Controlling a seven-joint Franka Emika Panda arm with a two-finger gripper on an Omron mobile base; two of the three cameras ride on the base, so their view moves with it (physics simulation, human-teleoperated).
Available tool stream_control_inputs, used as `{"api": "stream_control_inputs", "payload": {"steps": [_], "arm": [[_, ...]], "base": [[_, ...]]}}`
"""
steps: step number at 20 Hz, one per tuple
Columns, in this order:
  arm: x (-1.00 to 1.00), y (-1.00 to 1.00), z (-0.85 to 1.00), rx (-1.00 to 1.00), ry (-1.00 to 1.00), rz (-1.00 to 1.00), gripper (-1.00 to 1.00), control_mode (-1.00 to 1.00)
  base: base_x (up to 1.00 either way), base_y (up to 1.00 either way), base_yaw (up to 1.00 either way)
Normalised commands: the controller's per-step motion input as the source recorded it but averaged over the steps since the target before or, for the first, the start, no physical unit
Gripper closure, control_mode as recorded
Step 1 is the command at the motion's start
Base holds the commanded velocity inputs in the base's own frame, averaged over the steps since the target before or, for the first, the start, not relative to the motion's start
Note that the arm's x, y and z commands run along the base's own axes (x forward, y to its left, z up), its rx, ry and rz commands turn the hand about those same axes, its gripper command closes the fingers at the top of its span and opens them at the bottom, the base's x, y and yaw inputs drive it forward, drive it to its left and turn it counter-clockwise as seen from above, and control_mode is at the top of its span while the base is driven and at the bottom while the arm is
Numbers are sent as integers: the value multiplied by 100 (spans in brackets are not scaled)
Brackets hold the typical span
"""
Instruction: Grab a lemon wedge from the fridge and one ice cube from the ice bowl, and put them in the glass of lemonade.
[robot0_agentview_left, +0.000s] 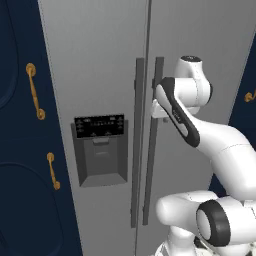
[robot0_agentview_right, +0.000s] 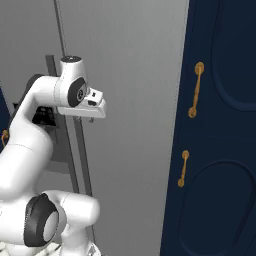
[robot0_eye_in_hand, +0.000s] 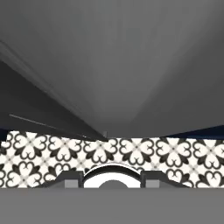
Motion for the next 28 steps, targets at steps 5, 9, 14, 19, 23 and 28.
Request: {"api": "stream_control_inputs", "payload": {"steps": [5, 9, 14, 19, 23, 28], "arm": [[-75, 0, -11, 1, -10, 1, -100, -100], [-70, 4, -42, 0, -6, 3, -100, -100], [-12, 0, -6, 0, 0, 1, -100, 100], [0, 0, 0, 0, 0, 0, -100, 100], [0, 0, 0, 0, 0, 0, -100, 100], [0, 0, 0, 0, 0, 0, -100, 100]], "base": [[0, 0, 0], [0, 0, 0], [-13, 0, 0], [-84, 38, 10], [-6, 56, 10], [0, 64, 89]]}}
